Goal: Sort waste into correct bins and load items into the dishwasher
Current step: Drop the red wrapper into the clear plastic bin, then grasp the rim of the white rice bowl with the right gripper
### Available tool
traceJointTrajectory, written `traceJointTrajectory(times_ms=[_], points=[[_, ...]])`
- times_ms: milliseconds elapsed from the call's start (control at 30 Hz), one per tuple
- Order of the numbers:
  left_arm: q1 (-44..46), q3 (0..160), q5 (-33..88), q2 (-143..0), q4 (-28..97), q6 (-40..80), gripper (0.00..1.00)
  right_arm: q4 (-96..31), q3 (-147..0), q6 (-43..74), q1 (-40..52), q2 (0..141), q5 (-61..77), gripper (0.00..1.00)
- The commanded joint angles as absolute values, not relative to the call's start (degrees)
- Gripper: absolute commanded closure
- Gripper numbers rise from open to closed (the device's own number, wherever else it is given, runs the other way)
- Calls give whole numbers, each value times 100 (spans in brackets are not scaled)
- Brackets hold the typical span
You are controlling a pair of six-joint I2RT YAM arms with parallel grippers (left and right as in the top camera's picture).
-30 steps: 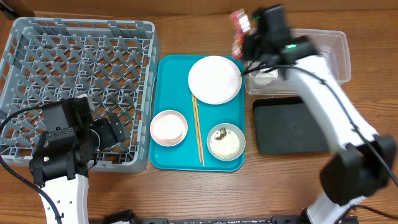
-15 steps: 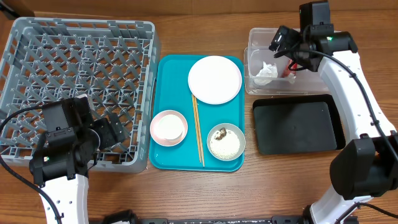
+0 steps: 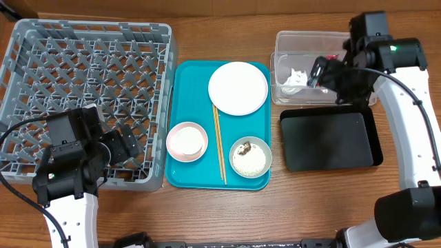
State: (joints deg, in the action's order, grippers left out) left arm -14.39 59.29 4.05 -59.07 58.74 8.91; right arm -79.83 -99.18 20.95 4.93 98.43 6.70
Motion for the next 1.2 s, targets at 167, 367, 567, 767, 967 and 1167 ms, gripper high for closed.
traceJointTrajectory(times_ms=[167,367,567,767,967,1167], points=[[-1483,6064,454,-5916,5846,947,2,-8134,-9553,1881,1745,9625,784,3],[-1483,6064,454,-5913,5850,950,2,-7723,-9041,1992,2882,9636,757,11],[-1483,6064,454,-5913,5870,950,2,-6879,-8219,2281,3747,9795,762,25],[-1483,6064,454,-5916,5913,947,2,-6077,-7627,2274,4362,10036,762,29],[-1483,6064,451,-5913,5964,947,2,-5920,-7605,2248,4792,10508,720,30],[-1483,6064,454,-5916,5983,947,1,-5835,-7605,2255,4945,10750,617,51]])
